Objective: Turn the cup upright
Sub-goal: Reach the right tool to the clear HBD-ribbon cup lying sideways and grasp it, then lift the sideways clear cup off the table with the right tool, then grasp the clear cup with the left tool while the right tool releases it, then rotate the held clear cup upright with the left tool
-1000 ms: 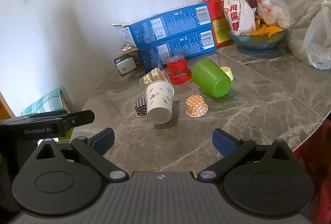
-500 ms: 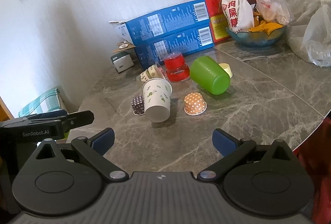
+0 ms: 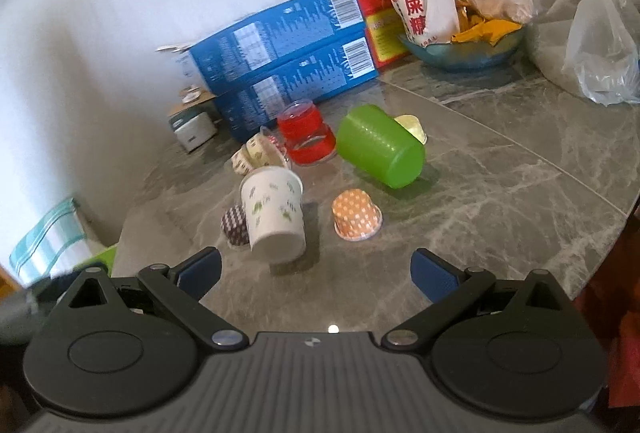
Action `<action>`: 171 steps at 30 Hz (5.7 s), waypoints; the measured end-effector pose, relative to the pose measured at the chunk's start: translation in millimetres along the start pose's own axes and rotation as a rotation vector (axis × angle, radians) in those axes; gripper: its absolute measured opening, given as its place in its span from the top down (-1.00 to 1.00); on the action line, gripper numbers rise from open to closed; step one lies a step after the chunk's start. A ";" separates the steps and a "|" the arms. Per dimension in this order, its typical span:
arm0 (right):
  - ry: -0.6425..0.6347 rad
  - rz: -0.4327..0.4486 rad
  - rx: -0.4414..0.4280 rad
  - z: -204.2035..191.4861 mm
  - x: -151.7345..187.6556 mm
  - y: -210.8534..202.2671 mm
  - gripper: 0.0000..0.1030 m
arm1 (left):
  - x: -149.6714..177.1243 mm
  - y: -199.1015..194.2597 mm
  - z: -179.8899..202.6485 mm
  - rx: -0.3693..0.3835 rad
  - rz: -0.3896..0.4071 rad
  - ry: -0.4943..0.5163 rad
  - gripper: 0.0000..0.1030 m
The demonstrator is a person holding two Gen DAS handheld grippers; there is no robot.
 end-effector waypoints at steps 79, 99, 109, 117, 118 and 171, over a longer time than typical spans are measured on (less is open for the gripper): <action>-0.204 -0.038 -0.054 -72.8 20.6 13.1 -0.26 | 36.8 -78.7 -69.0 0.083 0.076 -0.237 -1.00; -0.322 -0.372 -0.157 -62.1 81.3 45.6 -0.46 | 19.4 -31.7 -19.0 0.104 -0.180 -0.284 -1.00; -0.326 -0.351 -0.231 -52.8 83.3 33.6 -0.62 | 23.2 10.3 18.0 0.105 -0.391 -0.219 -0.94; -0.293 -0.345 -0.295 -36.6 84.7 24.5 -0.67 | 18.1 31.2 48.1 0.105 -0.455 -0.179 -0.93; -0.286 -0.345 -0.297 -33.7 85.3 23.1 -0.70 | 18.1 33.1 52.1 0.102 -0.464 -0.165 -0.93; 0.103 0.006 -0.304 86.9 116.3 -40.3 -0.96 | 88.8 -25.2 88.4 -0.203 0.521 0.024 -0.33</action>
Point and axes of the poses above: each gripper's, at about its wrist camera, not at the fingertips, and y roughly the way its jaws point, z to its right, x to its underside, the point moved 7 cm from there along y, roughly the way its jaws point, and after that the axes turned 5 degrees about x, right-handed, at the moved point
